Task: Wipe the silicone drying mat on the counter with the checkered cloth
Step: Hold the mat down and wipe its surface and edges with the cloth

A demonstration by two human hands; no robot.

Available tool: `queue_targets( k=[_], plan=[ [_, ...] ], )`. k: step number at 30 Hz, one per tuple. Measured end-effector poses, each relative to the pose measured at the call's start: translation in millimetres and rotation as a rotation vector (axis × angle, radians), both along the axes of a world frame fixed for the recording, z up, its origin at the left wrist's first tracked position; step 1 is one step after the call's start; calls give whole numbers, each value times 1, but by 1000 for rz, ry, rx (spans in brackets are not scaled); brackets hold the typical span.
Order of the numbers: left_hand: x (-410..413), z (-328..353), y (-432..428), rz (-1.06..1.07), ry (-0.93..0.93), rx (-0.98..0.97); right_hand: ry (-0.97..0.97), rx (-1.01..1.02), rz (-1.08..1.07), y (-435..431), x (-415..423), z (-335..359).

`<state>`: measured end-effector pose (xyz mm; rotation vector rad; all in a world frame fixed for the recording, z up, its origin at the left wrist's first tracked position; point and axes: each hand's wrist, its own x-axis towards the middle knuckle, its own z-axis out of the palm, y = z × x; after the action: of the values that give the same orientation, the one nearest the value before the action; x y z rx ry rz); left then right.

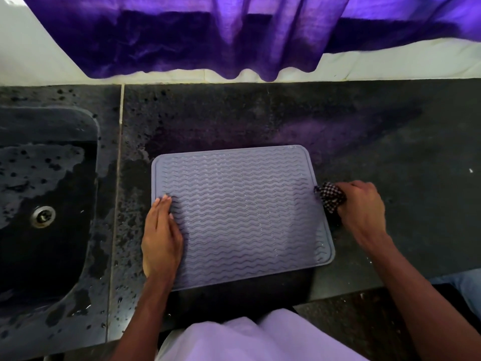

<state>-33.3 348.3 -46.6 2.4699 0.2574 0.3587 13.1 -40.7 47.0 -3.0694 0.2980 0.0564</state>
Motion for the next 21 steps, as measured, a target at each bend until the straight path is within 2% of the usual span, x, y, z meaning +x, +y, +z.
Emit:
queue_targets(
  k=[3,6,11,16,21],
  plan=[
    [-1,0,0,-3,-13,15,-60,67,-15,3,26,14],
    [-1,0,-1,-4,-22,34,-42,120,29,20,67,20],
    [-2,1,-2,20,26,38,97,5,106,41,116,6],
    [-1,0,-5,65,56,30,223,-85,140,35,117,8],
    [-1,-3,-6,71,51,38,412,-52,148,28,75,21]
  ],
)
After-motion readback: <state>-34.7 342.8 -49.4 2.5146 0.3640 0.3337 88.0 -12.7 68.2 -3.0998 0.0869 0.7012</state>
